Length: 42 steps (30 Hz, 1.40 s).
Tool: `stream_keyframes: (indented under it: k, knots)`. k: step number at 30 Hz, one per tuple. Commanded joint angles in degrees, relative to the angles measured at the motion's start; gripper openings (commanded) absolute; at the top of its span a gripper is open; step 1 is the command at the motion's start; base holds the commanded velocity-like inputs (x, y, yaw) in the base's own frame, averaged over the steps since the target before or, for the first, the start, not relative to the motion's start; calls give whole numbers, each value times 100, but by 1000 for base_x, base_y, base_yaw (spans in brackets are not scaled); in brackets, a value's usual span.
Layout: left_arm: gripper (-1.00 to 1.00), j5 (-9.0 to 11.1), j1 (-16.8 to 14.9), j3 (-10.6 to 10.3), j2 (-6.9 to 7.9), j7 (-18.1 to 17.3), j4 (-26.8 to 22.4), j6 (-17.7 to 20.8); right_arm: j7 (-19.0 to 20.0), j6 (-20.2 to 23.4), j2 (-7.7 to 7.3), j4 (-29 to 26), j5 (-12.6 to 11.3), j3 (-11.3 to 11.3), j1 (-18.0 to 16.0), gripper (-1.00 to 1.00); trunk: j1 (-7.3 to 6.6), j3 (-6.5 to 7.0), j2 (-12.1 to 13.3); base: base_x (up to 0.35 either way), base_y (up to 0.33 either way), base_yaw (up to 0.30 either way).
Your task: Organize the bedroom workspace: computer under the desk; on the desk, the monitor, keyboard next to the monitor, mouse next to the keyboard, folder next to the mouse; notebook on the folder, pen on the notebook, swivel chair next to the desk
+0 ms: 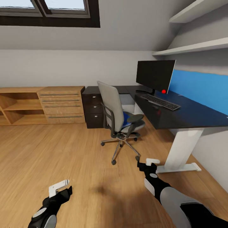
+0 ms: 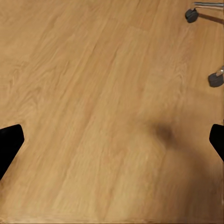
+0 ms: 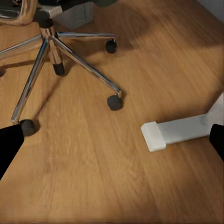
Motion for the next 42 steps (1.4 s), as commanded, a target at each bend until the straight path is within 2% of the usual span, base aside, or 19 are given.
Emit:
stream_keyframes:
  k: [1,2,3,5,6,7,8,11,15,19,24,29,30,32,35,38,39,42]
  knots:
    - [100,253,-24,52,68,8,-9,117,-13,-25,0,11,-50,29,-4,100,22,-23,-44,0,0,0]
    - [100,903,-166,189,272,-183,10,592,-14,-20,0,20,-53,29,-5,100,44,-41,-84,0,0,0]
    - [100,1379,-306,263,442,-321,41,1002,-15,-16,4,24,-56,27,-5,100,66,-58,-124,0,0,0]
    - [100,1847,-459,314,636,-445,91,1452,-19,-12,11,29,-68,24,-5,100,110,-94,-204,0,0,0]
    - [100,2439,-644,359,897,-563,138,2088,-29,-5,19,39,-80,20,-5,100,132,-112,-244,0,0,0]
    - [100,2591,-686,369,968,-587,131,2239,-32,-3,22,43,-83,17,-5,100,154,-130,-284,0,0,0]
    - [100,2888,-768,387,1112,-634,65,2514,-42,0,28,50,-94,12,-5,100,176,-148,-324,0,0,0]
    - [100,3072,-819,394,1194,-652,15,2669,-48,2,35,49,-116,3,-5,100,242,-202,-445,0,0,0]
    - [100,3127,-842,398,1225,-628,-9,2710,-41,3,40,48,-130,-5,-5,100,329,-274,-605,0,0,0]
    - [100,3017,-849,394,1234,-556,-16,2616,-21,1,57,53,-131,1,-5,100,417,-346,-766,0,0,0]
    - [100,2669,-856,385,1221,-527,-10,2186,23,-18,63,46,-131,-7,-5,100,527,-435,-966,0,0,0]
    - [100,2504,-848,368,1214,-538,-13,1573,44,-46,71,42,-118,-2,-5,100,637,-525,-1167,0,0,0]
    - [100,2466,-814,312,1213,-533,-9,1275,35,-50,77,39,-102,2,-5,100,659,-543,-1207,0,0,0]
    - [100,2402,-759,204,1215,-530,2,978,32,-48,74,28,-96,4,-5,100,703,-579,-1287,0,0,0]
    - [100,2233,-686,8,1217,-529,12,579,42,-36,67,9,-90,17,-5,100,769,-633,-1407,0,0,0]
    - [100,1981,-644,-205,1208,-513,20,284,52,-25,59,0,-74,27,-5,100,835,-687,-1528,0,0,0]
    - [100,1781,-628,-412,1199,-487,31,138,61,-20,50,-2,-65,29,-5,100,857,-705,-1568,0,0,0]
    - [100,1447,-614,-819,1152,-448,95,-43,68,-9,33,-5,-56,33,-5,100,922,-759,-1688,0,0,0]
